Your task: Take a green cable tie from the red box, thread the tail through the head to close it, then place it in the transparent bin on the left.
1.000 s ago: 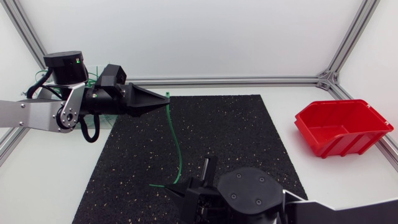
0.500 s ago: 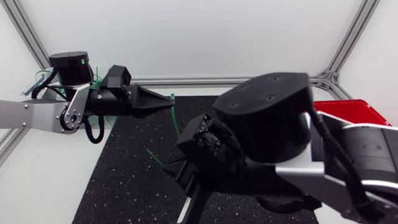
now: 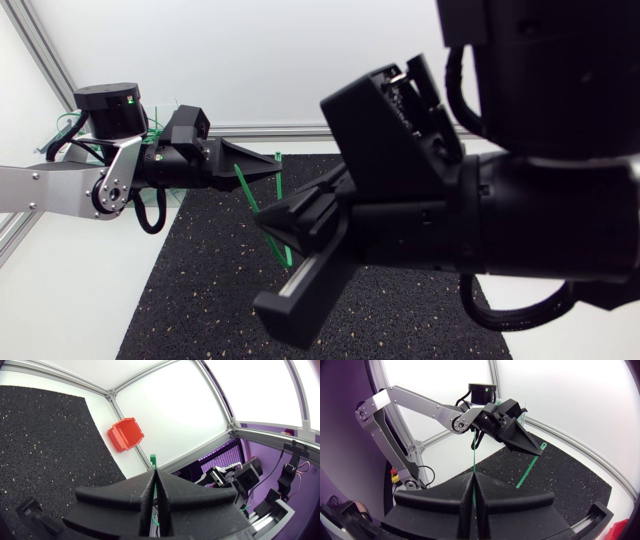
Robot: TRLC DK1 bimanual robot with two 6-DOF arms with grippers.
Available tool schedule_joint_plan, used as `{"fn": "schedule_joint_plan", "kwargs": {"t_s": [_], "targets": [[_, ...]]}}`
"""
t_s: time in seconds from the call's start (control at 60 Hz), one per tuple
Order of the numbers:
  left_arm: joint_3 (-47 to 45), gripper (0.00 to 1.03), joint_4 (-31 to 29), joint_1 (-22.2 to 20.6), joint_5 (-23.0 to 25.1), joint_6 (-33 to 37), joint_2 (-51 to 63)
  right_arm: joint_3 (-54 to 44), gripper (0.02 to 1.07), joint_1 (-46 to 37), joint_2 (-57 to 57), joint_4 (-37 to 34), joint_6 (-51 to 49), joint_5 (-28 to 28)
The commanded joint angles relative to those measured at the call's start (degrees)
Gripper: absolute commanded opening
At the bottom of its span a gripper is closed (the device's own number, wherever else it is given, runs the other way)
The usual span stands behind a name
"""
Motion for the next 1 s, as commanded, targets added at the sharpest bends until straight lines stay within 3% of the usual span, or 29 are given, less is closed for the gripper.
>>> {"fn": "schedule_joint_plan", "kwargs": {"t_s": [0.0,0.25,0.333,0.517,0.7,0.8,0.983], "targets": [[-2.06,0.04,0.53,-0.54,-0.03,0.58,-1.7,2.08,0.07,0.28,1.09,-1.52,4.28,0.11],[-5.84,0.04,1.5,-1.86,-2.58,5.76,-5.74,6.12,0.07,-0.95,6.1,-10.23,17.9,-6.39],[-7.16,0.04,1.94,-2.56,-3.64,7.35,-7.58,7.71,0.07,-2.36,6.72,-11.19,19.22,-7.71],[-9.71,0.04,2.11,-3.88,-6.1,7.7,-13.74,9.29,0.07,-4.29,4.69,-9.7,31.7,-18.08],[-11.47,0.04,1.94,-5.2,-8.03,7.08,-18.04,13.07,0.07,-7.72,5.05,-11.19,36.71,-20.45],[-12.08,0.04,1.58,-5.72,-8.82,6.64,-20.59,16.32,0.07,-10.71,7.07,-16.29,39.61,-28.89],[-13.67,0.04,1.41,-7.57,-11.55,6.55,-24.81,20.36,0.08,-12.9,8.39,-19.1,42.95,-35.22]]}}
